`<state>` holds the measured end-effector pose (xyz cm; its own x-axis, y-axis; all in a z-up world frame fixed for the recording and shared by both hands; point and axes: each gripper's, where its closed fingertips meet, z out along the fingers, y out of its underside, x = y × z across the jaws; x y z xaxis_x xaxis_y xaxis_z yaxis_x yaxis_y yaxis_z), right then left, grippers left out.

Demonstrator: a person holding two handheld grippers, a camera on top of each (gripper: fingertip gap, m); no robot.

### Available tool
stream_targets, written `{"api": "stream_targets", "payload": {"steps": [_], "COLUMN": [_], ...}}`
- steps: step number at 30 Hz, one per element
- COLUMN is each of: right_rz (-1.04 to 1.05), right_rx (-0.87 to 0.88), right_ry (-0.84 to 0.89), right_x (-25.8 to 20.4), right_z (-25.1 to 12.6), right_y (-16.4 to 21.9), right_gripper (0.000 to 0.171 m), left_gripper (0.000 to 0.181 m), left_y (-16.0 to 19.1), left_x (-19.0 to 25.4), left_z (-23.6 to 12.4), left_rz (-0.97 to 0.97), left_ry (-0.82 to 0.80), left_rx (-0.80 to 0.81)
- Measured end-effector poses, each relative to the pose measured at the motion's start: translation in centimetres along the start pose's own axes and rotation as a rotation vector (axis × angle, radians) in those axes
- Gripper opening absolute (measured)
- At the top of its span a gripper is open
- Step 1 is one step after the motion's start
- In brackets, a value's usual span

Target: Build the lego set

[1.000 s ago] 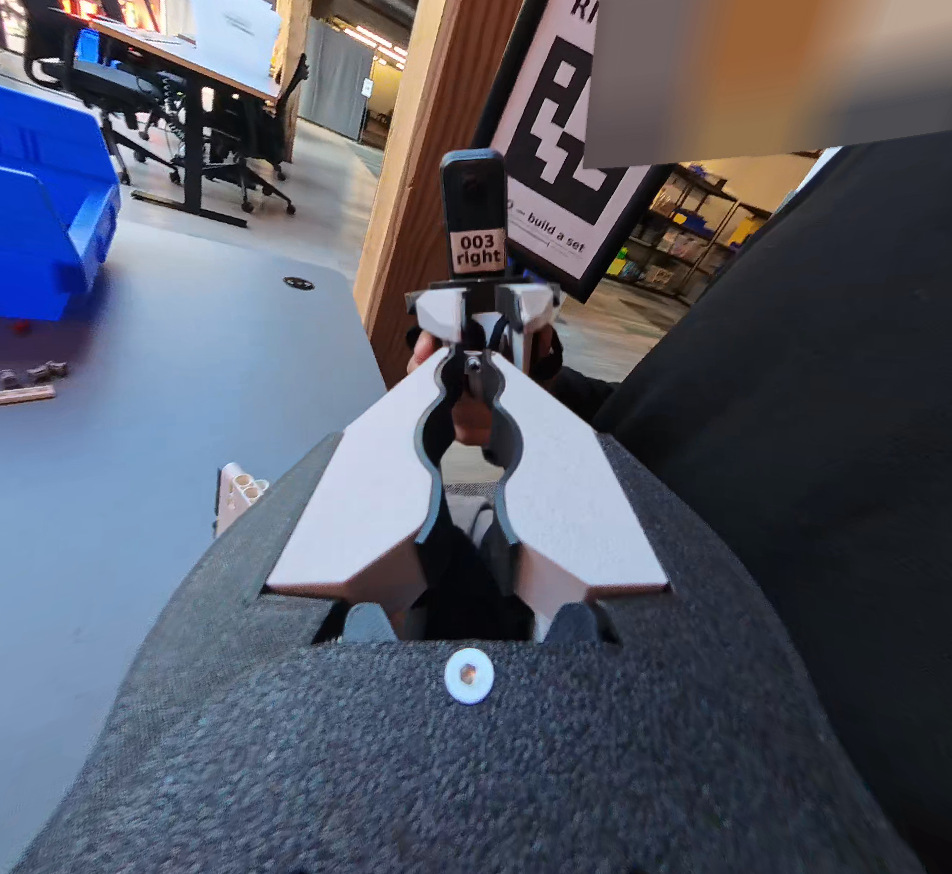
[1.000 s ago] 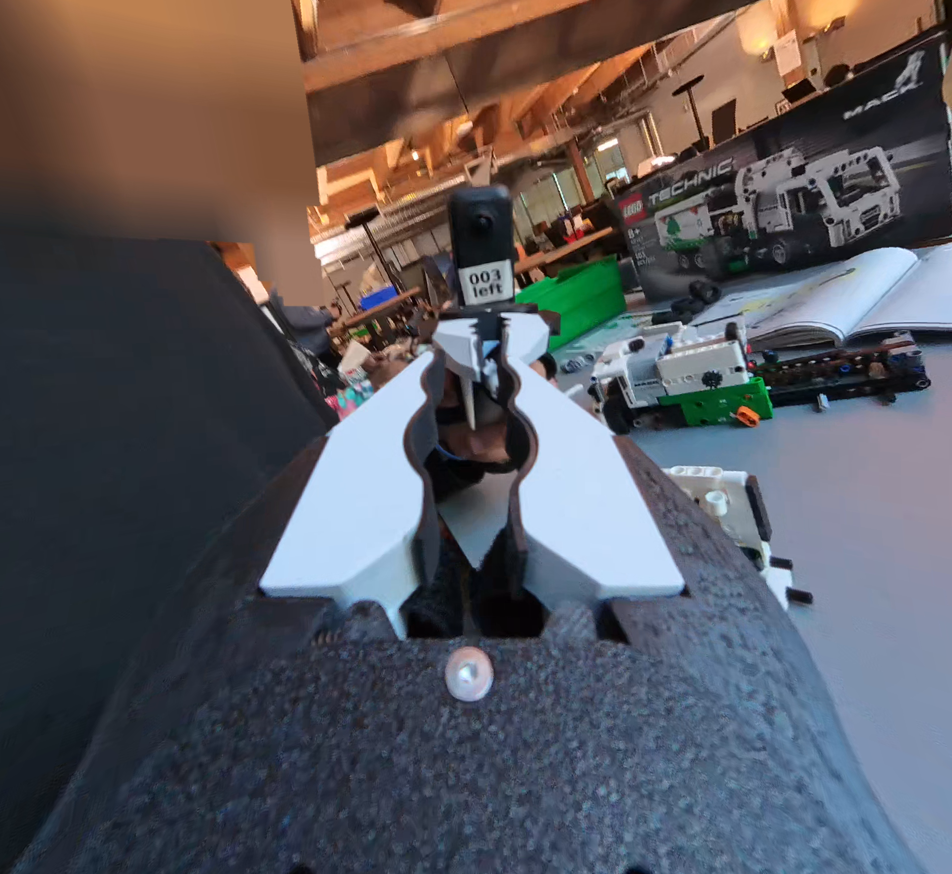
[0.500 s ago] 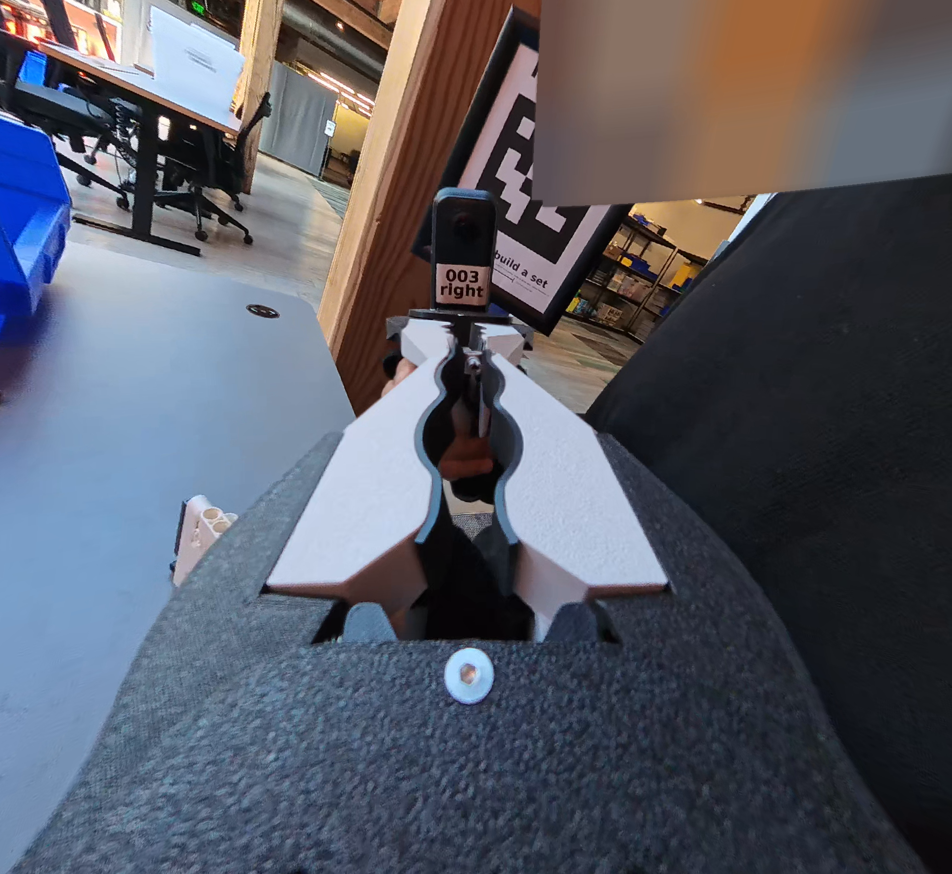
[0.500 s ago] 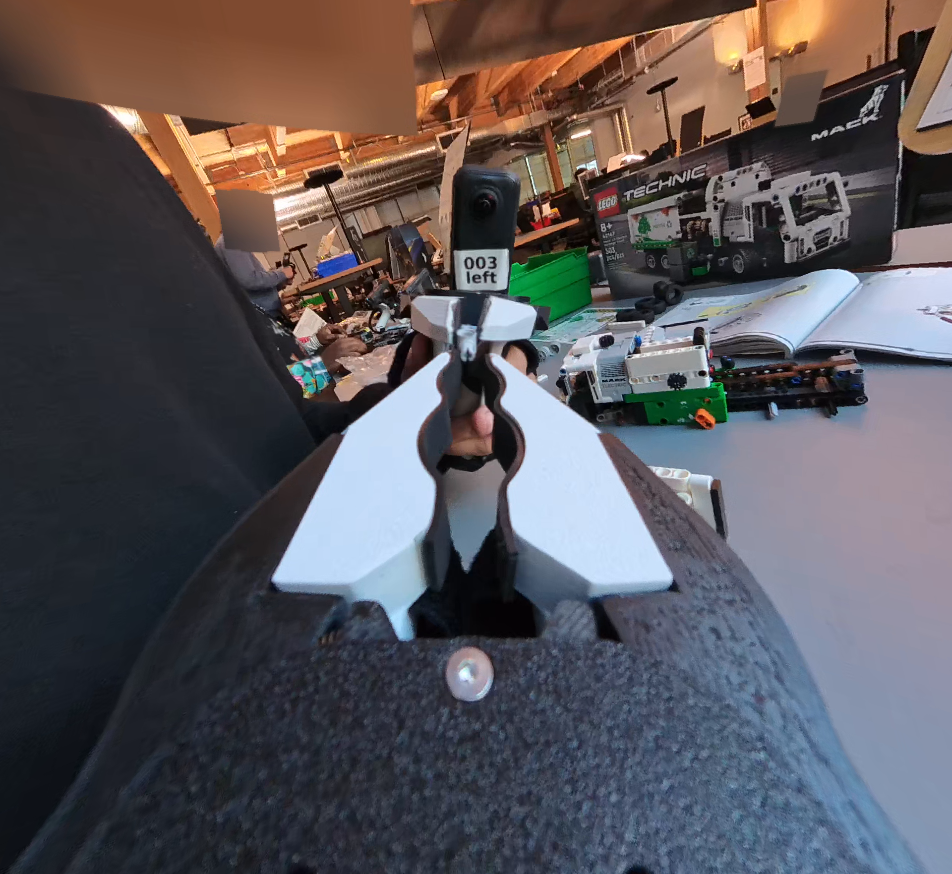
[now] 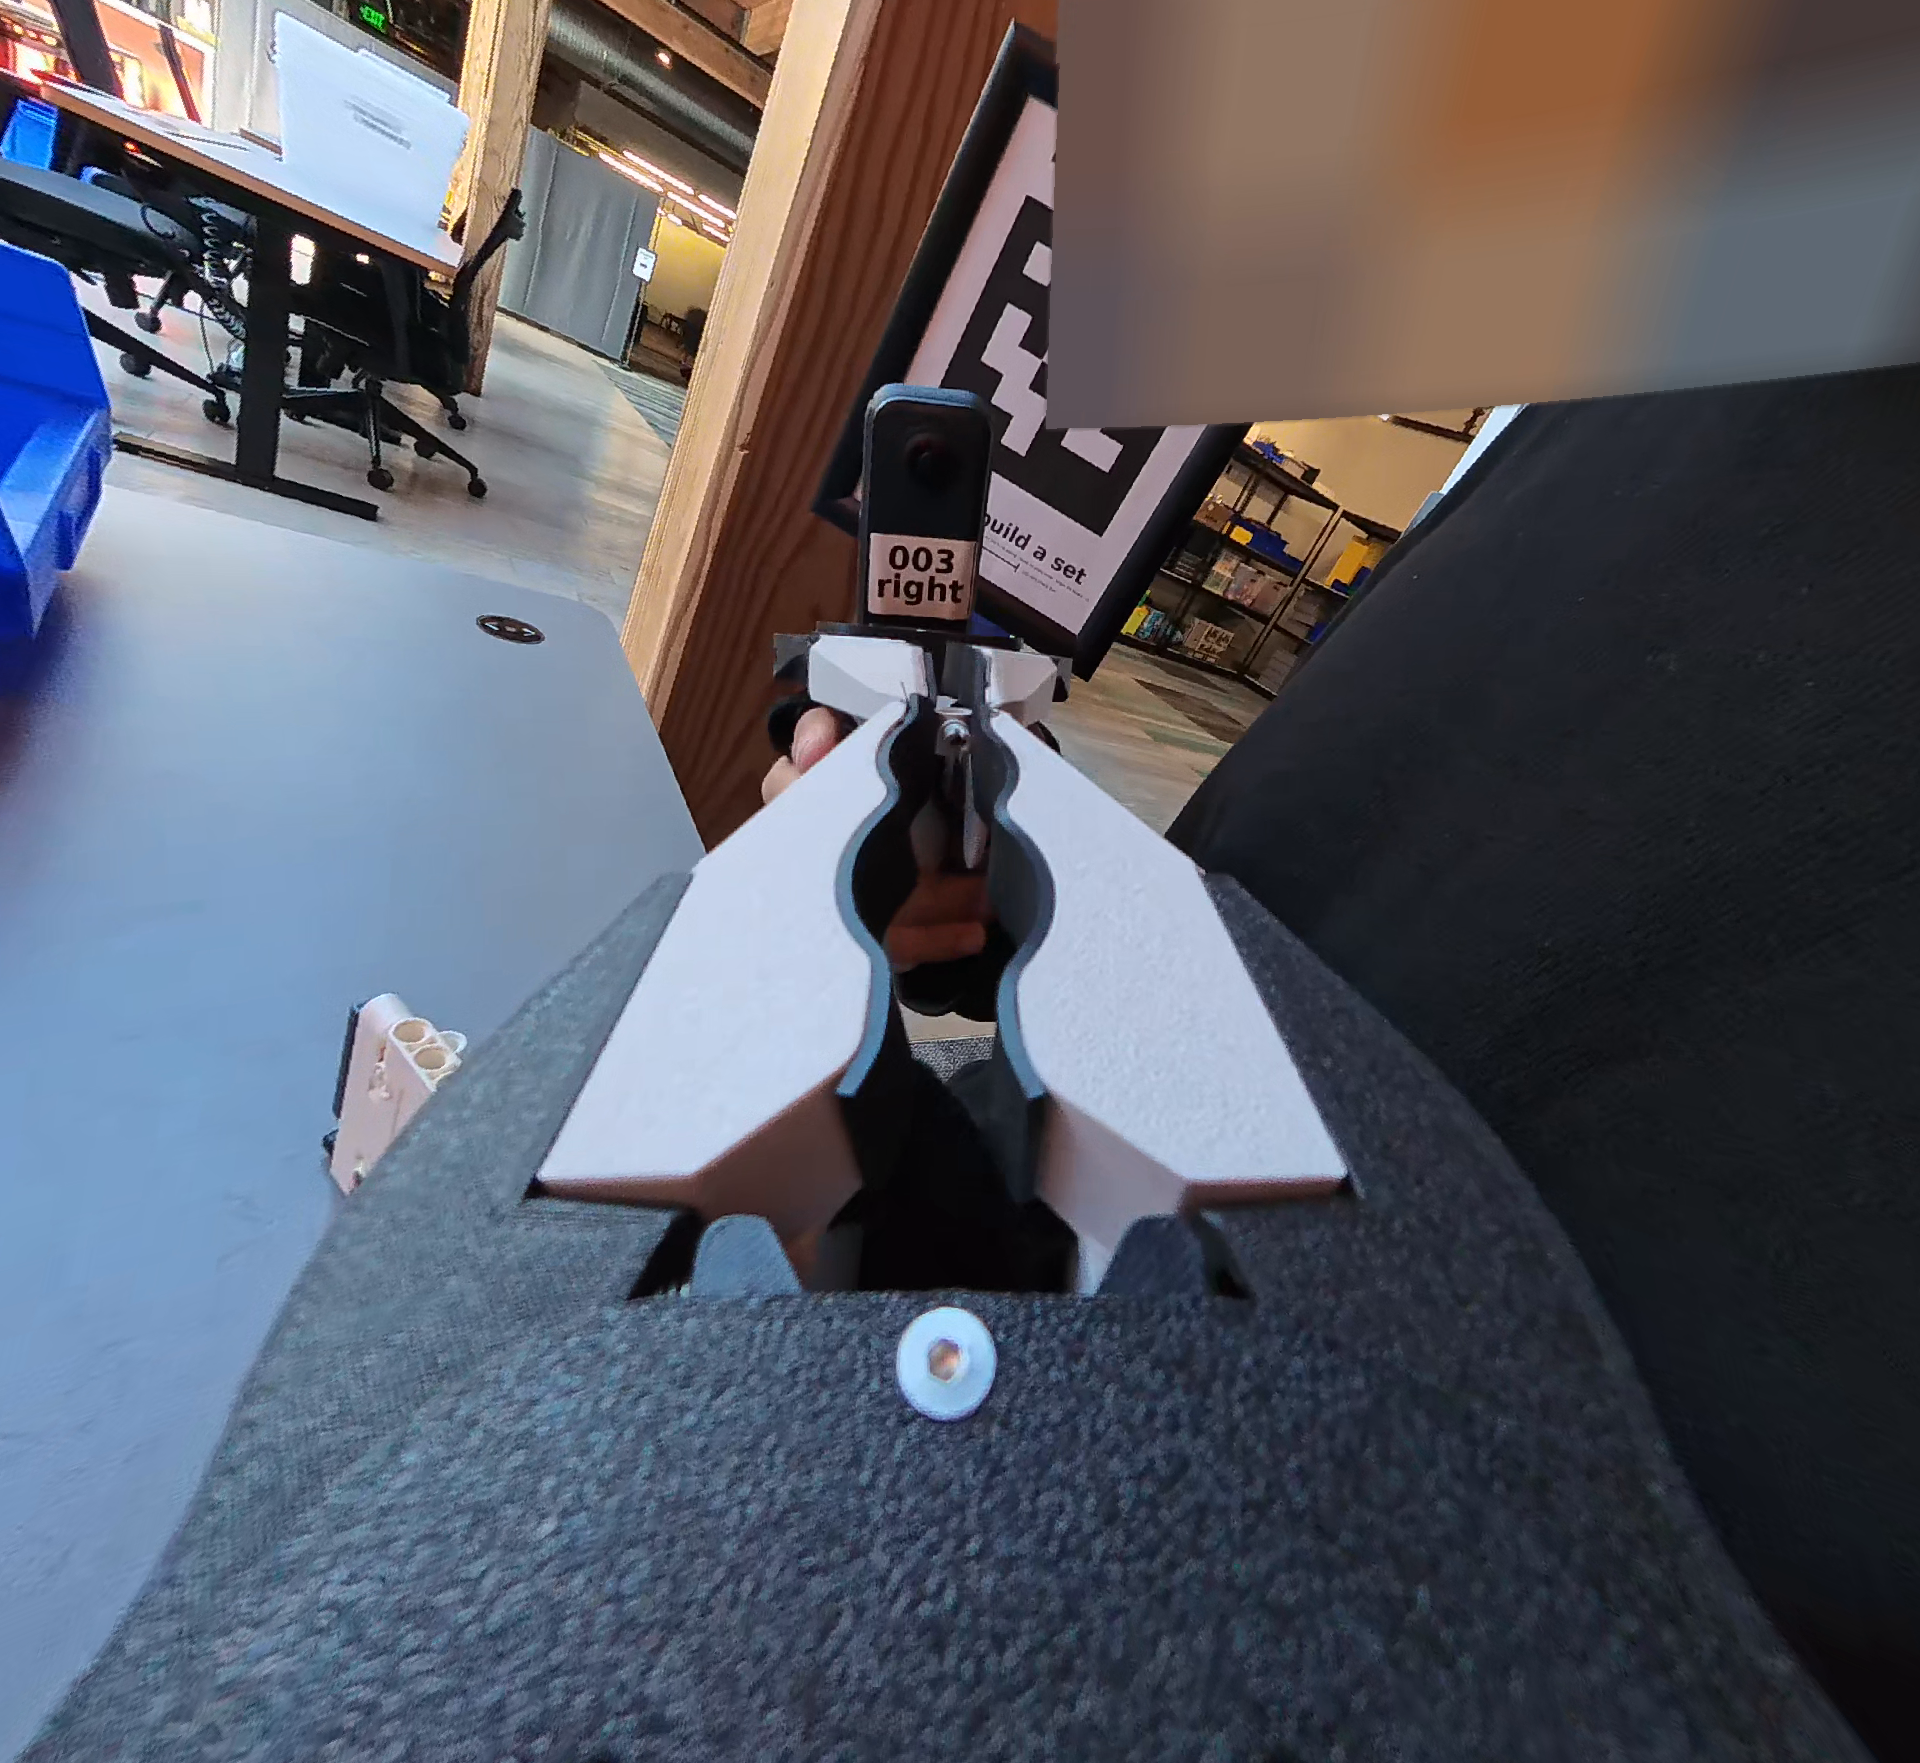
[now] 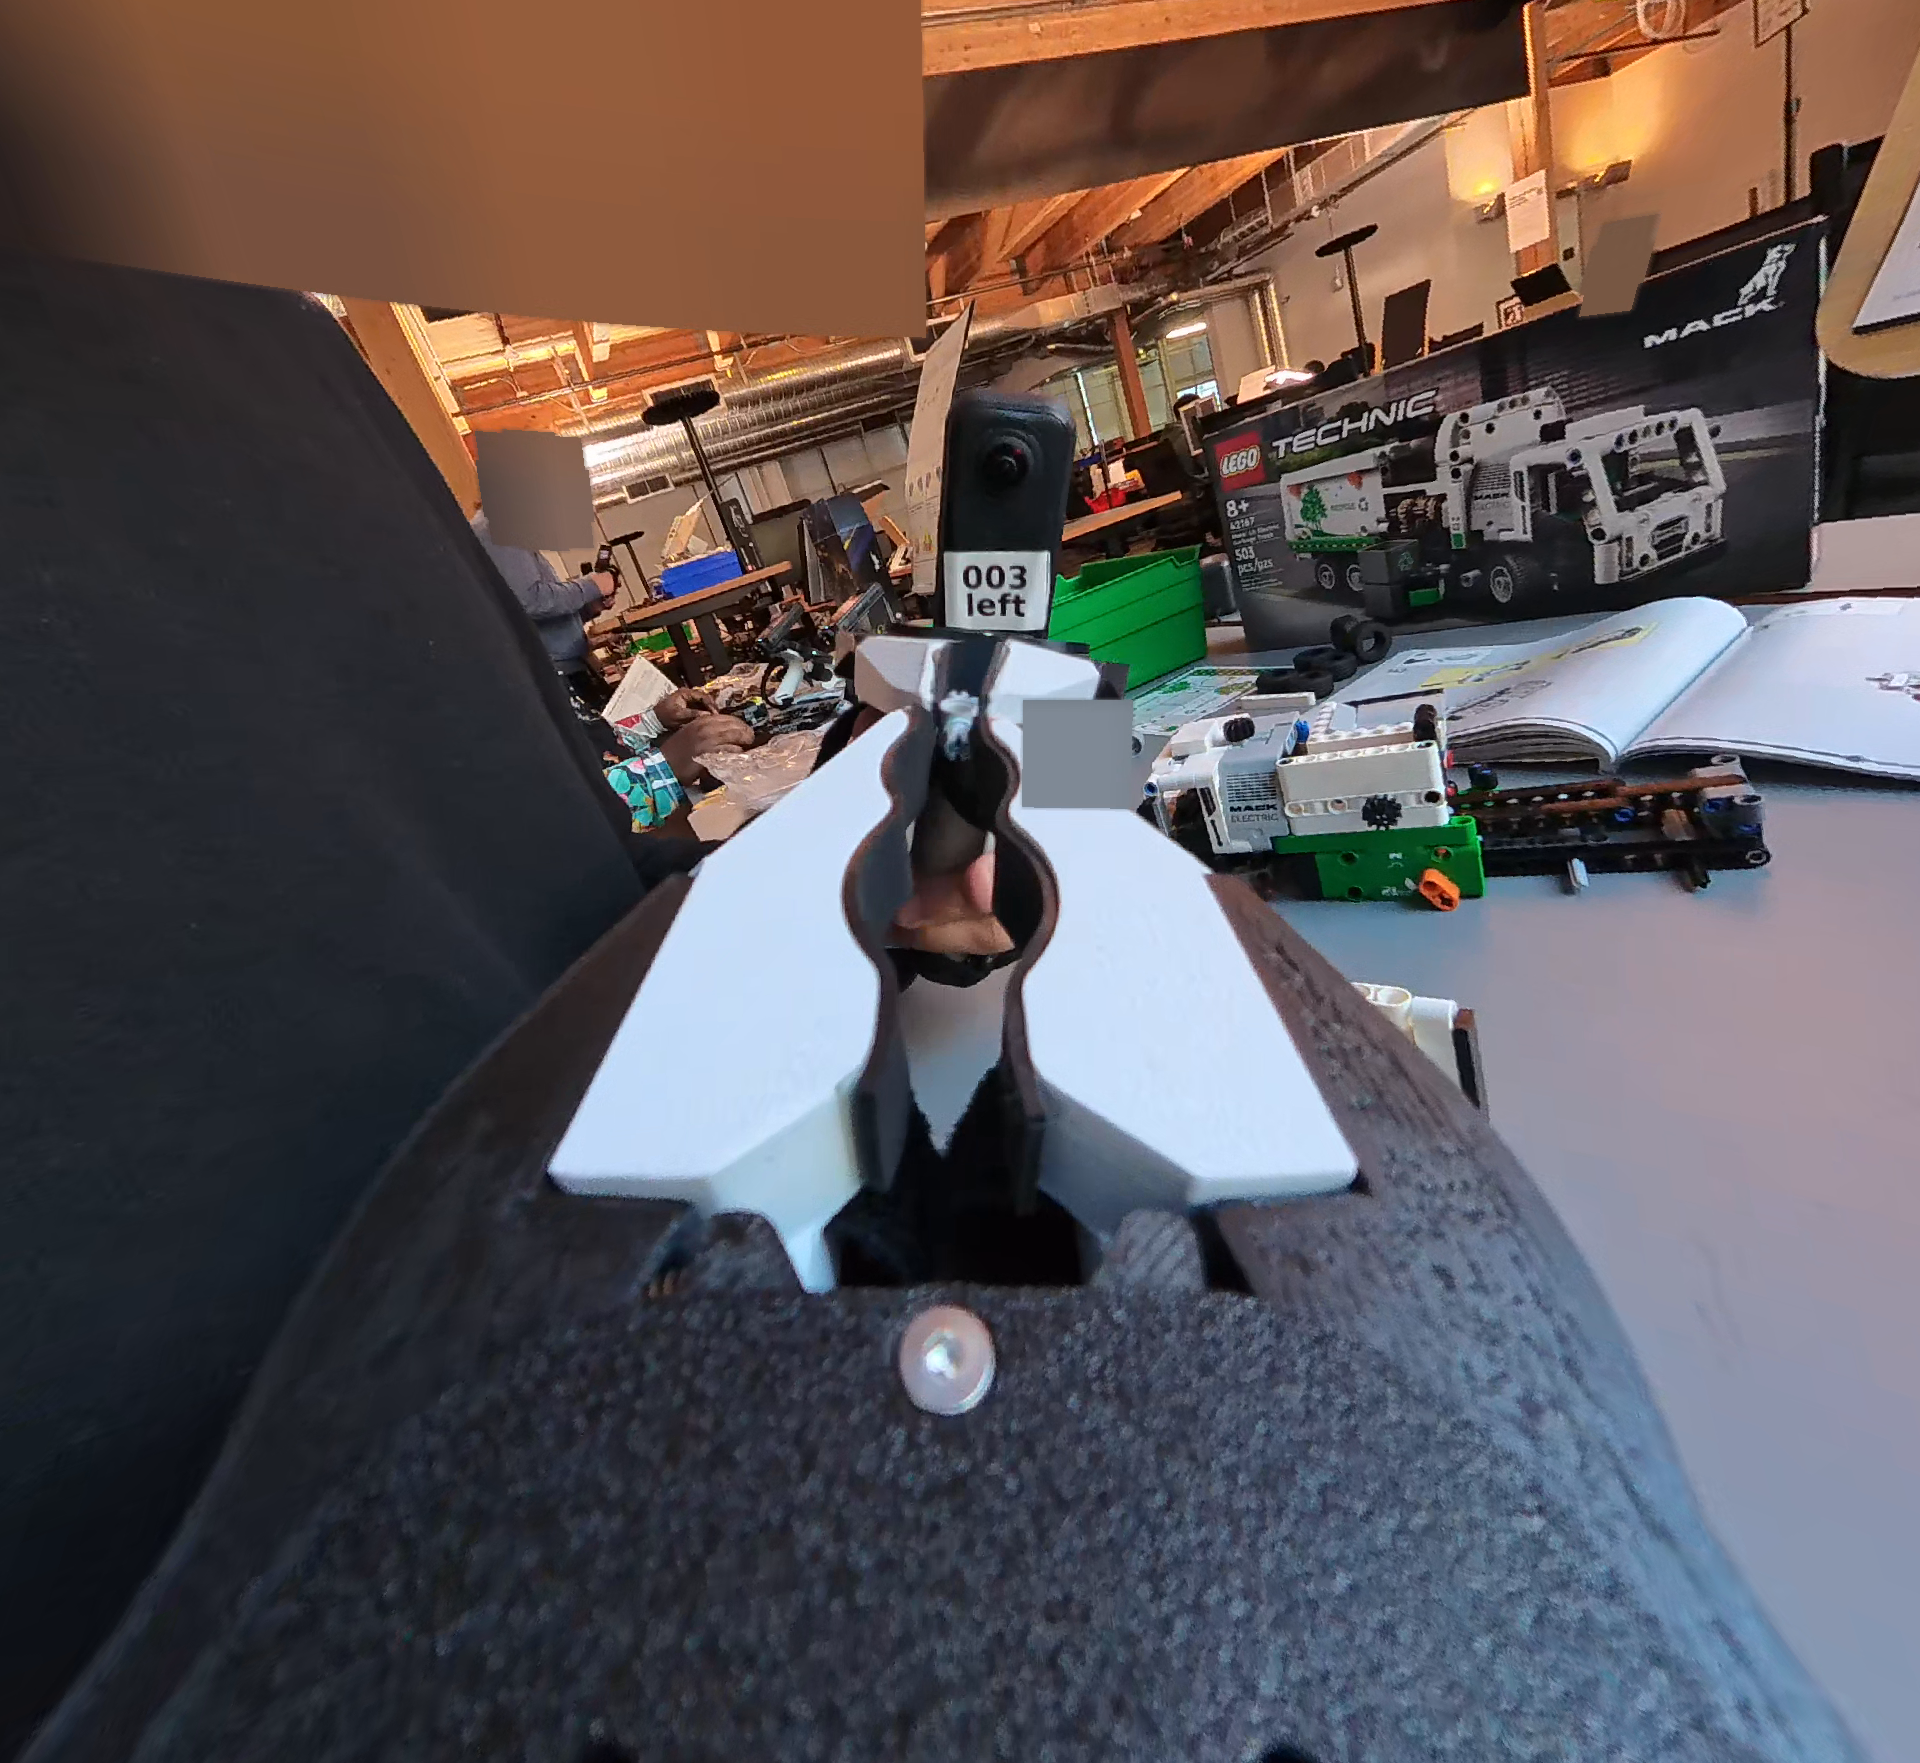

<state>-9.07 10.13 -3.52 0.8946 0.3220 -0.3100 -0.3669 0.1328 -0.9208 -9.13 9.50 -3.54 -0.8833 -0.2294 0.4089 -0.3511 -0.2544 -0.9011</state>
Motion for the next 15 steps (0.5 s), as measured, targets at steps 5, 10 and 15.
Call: {"api": "stream_targets", "payload": {"steps": [5, 10, 15], "right_rz": [-0.004, -0.010, -0.006], "right_rx": [-0.005, 0.005, 0.000], "right_ry": [-0.001, 0.013, 0.017], "right_x": [-0.06, 0.06, 0.20], "right_z": [0.07, 0.02, -0.11], "right_y": [0.16, 0.21, 0.51], "right_gripper": [0.006, 0.005, 0.005], "left_gripper": [0.005, 0.005, 0.005], "left_y": [-0.08, 0.07, 0.44], "left_x": [0.12, 0.01, -0.20], "left_z": [0.15, 0.24, 0.22], "left_rz": [-0.004, 0.001, 0.033], "left_ry": [0.010, 0.001, -0.023], "left_rx": [0.009, 0.000, -0.027]}}
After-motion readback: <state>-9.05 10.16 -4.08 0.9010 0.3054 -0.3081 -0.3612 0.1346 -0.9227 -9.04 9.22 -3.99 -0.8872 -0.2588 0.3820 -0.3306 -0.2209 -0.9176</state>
